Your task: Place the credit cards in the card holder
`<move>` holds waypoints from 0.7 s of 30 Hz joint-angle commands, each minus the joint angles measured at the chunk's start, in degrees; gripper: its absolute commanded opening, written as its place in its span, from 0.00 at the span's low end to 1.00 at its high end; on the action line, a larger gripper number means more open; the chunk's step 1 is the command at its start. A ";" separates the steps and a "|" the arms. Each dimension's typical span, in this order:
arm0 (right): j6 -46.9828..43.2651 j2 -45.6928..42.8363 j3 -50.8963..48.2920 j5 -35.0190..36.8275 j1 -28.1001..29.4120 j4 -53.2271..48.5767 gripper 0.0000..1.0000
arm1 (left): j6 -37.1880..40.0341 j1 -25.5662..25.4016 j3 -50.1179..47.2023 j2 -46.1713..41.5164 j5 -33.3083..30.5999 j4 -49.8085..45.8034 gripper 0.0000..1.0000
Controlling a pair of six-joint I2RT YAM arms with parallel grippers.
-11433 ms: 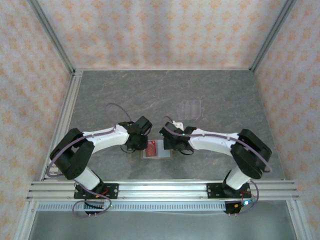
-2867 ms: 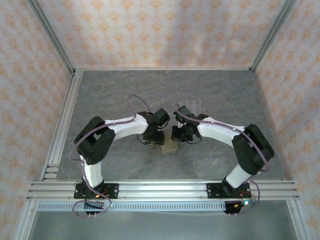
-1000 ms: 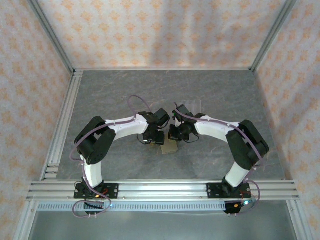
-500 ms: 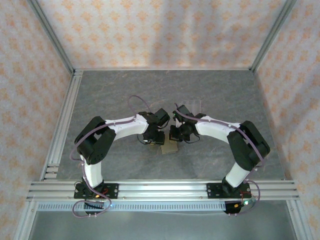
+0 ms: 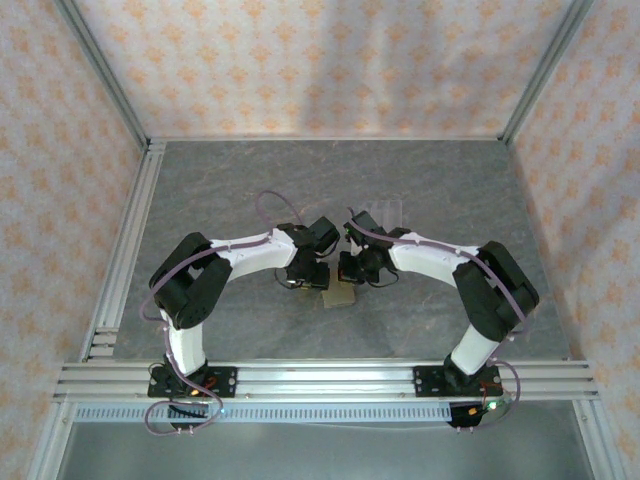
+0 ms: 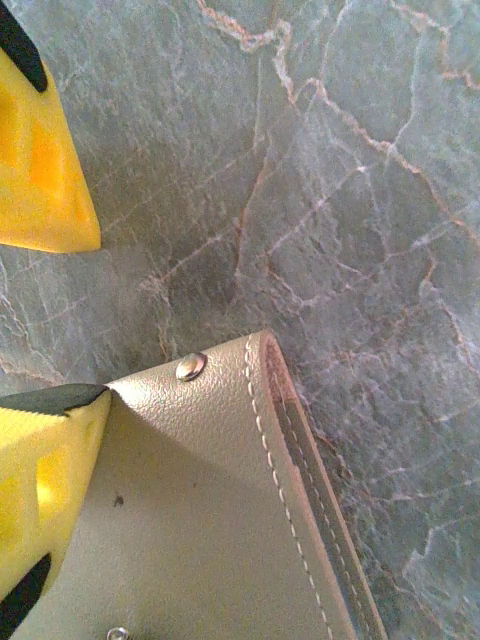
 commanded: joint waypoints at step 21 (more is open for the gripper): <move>2.44 -1.76 -5.04 9.55 7.35 -1.12 0.00 | 0.09 -0.65 -0.83 1.87 0.27 2.32 0.42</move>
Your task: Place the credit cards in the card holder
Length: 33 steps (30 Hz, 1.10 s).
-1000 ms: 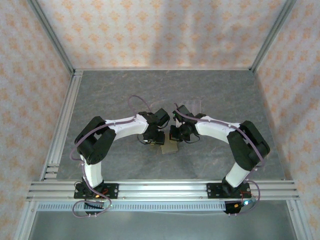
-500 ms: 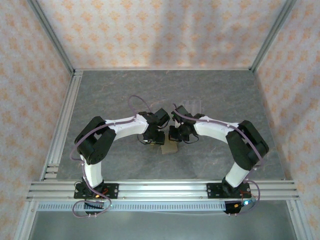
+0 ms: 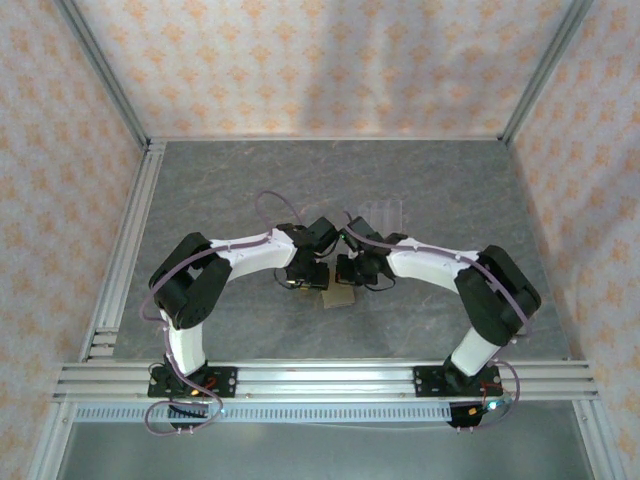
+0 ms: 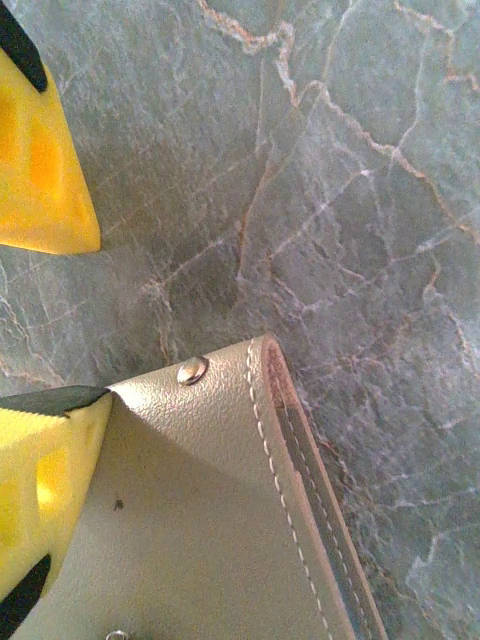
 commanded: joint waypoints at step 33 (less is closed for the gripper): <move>0.58 -3.99 -3.22 10.86 5.47 6.58 0.47 | -0.68 5.98 -1.76 -12.05 -5.97 -1.51 0.52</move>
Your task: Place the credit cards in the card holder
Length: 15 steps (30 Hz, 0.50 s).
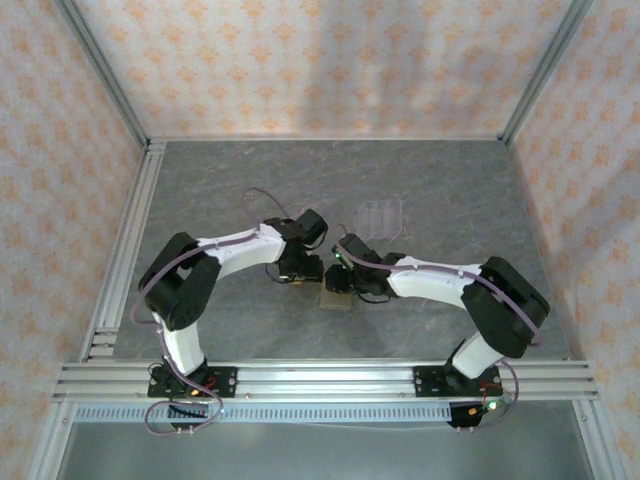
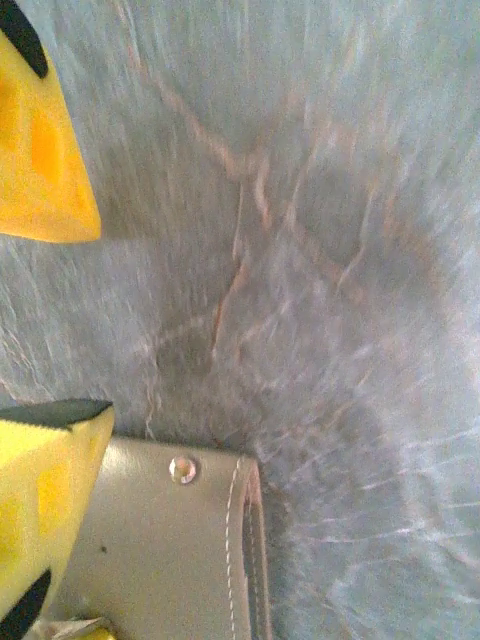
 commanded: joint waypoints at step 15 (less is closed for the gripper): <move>-5.01 -11.00 10.84 23.38 -10.25 -5.93 0.99 | -3.20 3.36 -4.69 -33.46 -54.20 -3.16 1.00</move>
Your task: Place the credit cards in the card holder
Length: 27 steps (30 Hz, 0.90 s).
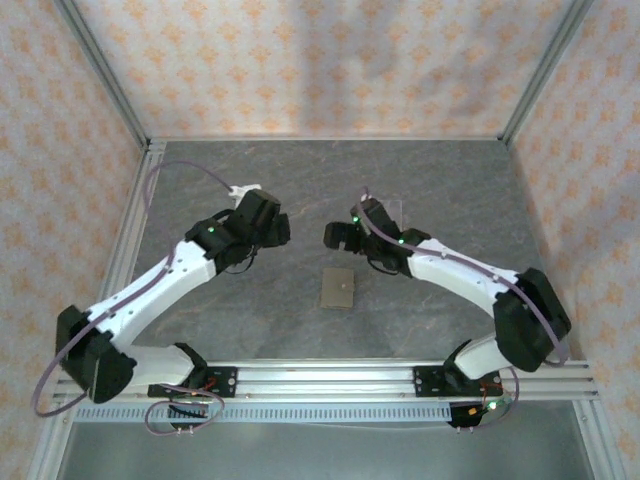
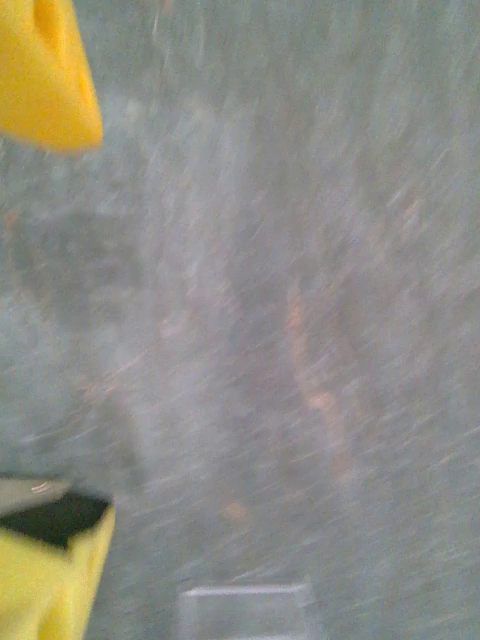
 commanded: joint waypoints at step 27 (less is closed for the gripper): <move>-14.97 -7.95 -25.20 27.76 -23.76 39.38 1.00 | -76.32 -0.60 6.79 25.94 -79.87 -64.53 0.99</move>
